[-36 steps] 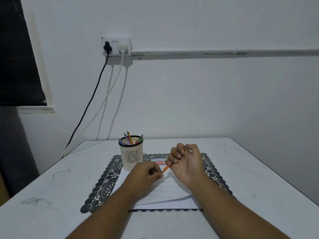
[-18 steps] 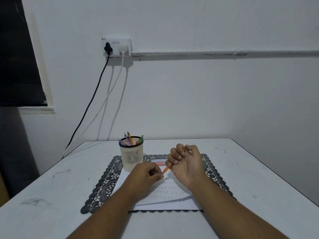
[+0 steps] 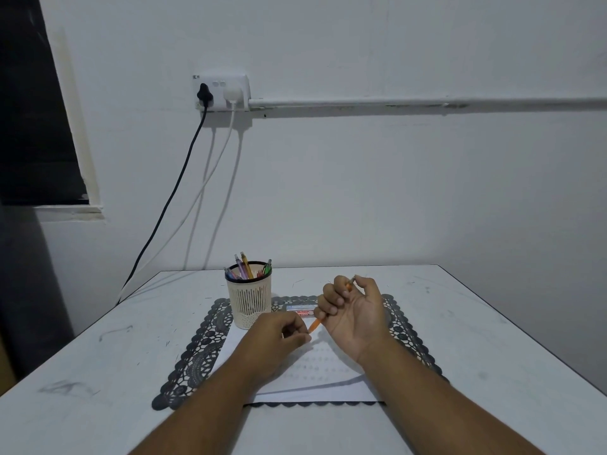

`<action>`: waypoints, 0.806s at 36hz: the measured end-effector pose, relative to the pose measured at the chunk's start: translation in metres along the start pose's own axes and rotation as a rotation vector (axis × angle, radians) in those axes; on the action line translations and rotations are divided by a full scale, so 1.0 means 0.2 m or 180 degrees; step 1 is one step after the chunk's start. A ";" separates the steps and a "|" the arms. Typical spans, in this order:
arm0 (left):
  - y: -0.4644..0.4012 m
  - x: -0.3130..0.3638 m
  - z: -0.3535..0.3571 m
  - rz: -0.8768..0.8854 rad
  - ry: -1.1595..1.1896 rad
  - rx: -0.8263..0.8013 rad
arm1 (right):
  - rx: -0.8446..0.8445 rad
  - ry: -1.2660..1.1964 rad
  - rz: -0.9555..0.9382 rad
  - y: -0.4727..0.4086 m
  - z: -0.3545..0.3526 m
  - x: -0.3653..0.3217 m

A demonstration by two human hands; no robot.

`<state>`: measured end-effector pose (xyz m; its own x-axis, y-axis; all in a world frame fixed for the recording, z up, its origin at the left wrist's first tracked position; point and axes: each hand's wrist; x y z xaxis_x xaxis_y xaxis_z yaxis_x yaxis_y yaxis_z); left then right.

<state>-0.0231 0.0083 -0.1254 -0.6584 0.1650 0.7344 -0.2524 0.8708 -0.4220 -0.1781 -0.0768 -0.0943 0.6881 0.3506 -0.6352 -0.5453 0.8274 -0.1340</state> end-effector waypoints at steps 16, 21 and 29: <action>0.00 0.00 -0.01 0.0134 -0.0152 -0.0047 | 0.0066 -0.0239 0.0002 -0.02 -0.02 -0.03; -0.01 0.00 -0.01 0.0191 -0.0276 -0.0036 | 0.0081 -0.0203 -0.0002 -0.02 -0.02 -0.03; -0.01 -0.01 -0.01 0.0196 -0.0288 -0.0038 | 0.0073 -0.0209 -0.0003 -0.02 -0.03 -0.03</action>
<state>-0.0203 0.0066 -0.1247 -0.7340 0.1764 0.6559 -0.2013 0.8658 -0.4582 -0.1828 -0.0854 -0.0939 0.7191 0.3772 -0.5837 -0.5340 0.8374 -0.1167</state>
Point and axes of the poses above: each hand's wrist, its own y-axis away from the middle knuckle, its own z-axis out of the palm, x = y × z, and after that the axes turned 5 degrees about x, right-handed
